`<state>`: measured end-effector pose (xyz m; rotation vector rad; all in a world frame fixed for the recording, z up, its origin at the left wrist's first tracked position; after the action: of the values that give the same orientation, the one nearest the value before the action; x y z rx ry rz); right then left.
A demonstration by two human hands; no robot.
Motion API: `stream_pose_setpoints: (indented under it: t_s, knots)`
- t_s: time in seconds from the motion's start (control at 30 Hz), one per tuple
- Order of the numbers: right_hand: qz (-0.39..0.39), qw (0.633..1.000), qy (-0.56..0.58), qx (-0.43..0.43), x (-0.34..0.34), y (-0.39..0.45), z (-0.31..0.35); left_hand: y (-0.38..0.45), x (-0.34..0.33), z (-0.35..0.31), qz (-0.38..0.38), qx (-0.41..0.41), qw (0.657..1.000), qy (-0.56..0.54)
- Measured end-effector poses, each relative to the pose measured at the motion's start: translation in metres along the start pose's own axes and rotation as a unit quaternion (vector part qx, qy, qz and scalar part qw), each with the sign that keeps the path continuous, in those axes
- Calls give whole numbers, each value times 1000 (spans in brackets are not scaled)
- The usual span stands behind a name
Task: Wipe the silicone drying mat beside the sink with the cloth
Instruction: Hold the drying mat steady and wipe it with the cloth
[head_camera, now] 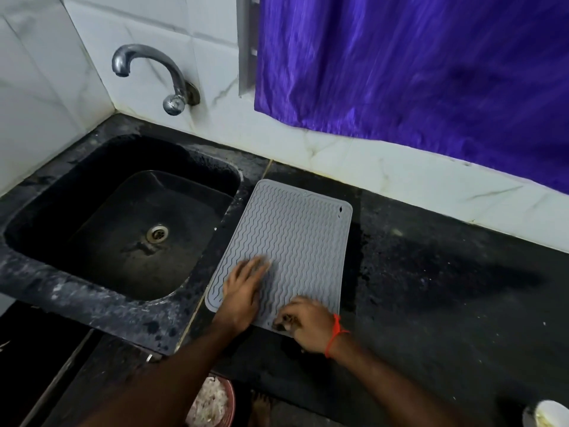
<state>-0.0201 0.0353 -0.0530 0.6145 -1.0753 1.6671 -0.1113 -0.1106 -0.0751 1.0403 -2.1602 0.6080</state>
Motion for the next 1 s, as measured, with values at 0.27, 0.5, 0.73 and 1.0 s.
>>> stream_pose_setpoints:
  t_s: [0.27, 0.5, 0.73, 1.0]
  knots:
    - [-243, 964, 74, -77, 148, 122, -44, 1, 16, 35, 18, 68, 982, 173]
    - [-166, 978, -74, -107, 173, 224, -67, 15, 23, 31, 72, 86, 962, 250]
    - [-156, 975, -113, -110, 144, 215, -62, 11, 24, 23, 88, 104, 957, 256]
    - [-137, 988, -69, -20, 75, 134, -22, 7, 25, 20, 104, 114, 959, 236]
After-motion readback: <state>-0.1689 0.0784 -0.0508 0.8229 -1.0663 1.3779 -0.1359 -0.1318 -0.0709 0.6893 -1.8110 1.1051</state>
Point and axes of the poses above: each hand's wrist, its own y-axis towards the middle knuckle, its own x-axis out of the back of the hand, z = x × y, the point moved 4 cm from there along y, towards the middle knuckle, and after that the axes turned 3 degrees about -y, right-handed, at the moved point
